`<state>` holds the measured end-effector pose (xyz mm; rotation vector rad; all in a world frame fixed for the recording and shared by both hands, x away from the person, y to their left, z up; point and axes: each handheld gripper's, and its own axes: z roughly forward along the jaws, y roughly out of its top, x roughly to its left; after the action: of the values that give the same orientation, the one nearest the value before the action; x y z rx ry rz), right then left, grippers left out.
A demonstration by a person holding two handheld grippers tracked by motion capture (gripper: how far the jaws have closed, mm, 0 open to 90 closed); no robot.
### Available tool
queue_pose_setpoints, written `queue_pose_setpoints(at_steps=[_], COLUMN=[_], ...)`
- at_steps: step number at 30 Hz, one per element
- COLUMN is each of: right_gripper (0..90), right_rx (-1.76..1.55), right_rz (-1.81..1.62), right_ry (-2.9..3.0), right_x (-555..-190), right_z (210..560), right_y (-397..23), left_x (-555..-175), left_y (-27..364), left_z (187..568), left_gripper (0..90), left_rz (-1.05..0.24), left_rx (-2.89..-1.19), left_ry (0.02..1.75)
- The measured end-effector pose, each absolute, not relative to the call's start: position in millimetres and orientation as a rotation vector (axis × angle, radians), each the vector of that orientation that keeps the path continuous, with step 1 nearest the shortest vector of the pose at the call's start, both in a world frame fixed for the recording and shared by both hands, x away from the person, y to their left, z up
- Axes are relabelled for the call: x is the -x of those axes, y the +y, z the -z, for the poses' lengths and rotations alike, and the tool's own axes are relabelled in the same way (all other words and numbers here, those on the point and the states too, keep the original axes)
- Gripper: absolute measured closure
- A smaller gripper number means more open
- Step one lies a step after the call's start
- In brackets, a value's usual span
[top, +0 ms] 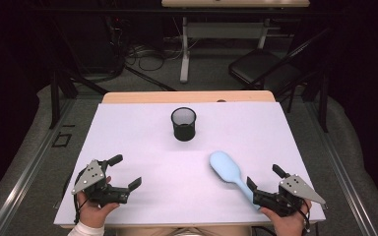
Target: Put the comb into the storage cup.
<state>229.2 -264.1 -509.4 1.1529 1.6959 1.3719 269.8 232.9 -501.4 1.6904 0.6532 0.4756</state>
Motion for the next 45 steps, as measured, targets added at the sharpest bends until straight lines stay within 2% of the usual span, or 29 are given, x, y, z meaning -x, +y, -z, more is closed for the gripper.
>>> queue_pose_setpoints(at_steps=[45], right_gripper=[5.0], right_rx=[-1.192], right_rz=[-1.178], right_ry=[2.011], right_x=[-250], right_z=[498], right_y=[-252], left_x=[-266], left_y=[232], left_z=[505], left_gripper=[0.3], left_rz=[-0.434], left_rx=[-1.706], left_ry=[0.663])
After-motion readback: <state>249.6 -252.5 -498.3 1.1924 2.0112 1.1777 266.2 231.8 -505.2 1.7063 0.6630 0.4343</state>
